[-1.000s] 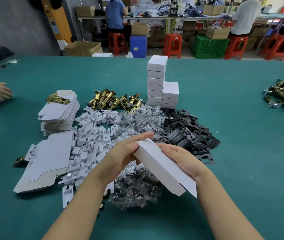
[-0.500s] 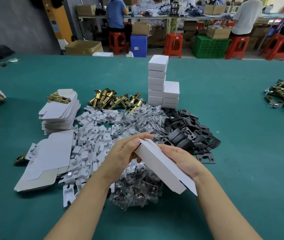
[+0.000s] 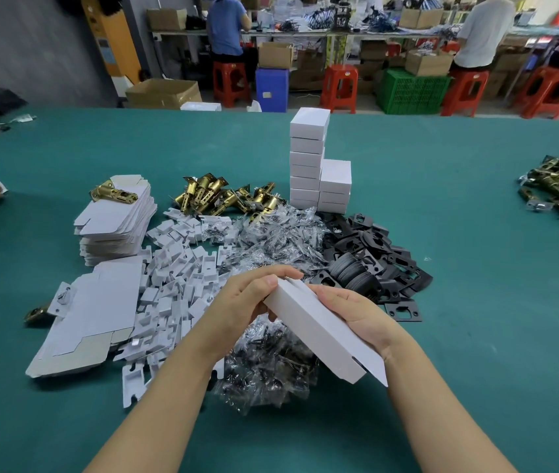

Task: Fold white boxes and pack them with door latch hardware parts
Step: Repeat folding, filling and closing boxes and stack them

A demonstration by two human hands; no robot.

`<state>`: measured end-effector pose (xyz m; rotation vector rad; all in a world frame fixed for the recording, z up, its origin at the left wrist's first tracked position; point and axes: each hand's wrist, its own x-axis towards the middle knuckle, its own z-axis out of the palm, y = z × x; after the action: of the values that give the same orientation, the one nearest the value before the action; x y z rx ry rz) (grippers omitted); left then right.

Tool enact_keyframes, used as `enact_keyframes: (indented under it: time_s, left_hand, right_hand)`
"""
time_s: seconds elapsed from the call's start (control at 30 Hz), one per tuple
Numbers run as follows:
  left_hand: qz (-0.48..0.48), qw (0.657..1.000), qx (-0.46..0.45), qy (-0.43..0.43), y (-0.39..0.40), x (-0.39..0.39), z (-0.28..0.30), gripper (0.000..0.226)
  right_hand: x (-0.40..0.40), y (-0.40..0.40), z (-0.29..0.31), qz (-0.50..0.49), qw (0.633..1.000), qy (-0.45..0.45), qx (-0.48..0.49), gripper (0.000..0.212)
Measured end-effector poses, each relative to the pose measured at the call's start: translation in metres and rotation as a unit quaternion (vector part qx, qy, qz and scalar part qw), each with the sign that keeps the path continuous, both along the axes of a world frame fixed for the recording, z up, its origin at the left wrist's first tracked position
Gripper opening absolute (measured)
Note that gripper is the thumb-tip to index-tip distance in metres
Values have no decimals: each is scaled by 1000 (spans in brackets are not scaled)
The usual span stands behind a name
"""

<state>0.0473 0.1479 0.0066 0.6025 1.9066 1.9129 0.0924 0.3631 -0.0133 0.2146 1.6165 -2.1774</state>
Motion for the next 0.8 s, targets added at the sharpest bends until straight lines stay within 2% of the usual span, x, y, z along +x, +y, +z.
enact_keyframes:
  time_s: [0.23,0.37,0.47,0.57,0.67,0.8]
  left_hand:
    - [-27,997,-73,27,-4,-2,-2,48]
    - [17,993,-114,24,1,-3,0,47]
    - [86,992,-84,33,7,-2,-1,31]
    - [112,992,-49,34,11,1,-2,30]
    - [119,992,-47,22,12,0,-3,31]
    - [123,991,-59,14,11,-3,-7,31]
  right_hand:
    - [-2,2,-4,-1,999,18,33,33]
    - [-4,-2,-3,-59,995,61,55,33]
    - [-6,-6,-3,-100,991,92,-6,34]
    - [-6,-8,0,-93,989,105,-51,39]
    - [-4,-6,4,-58,992,99,-56,46]
    - [-4,-5,6,-15,994,104,-19,40]
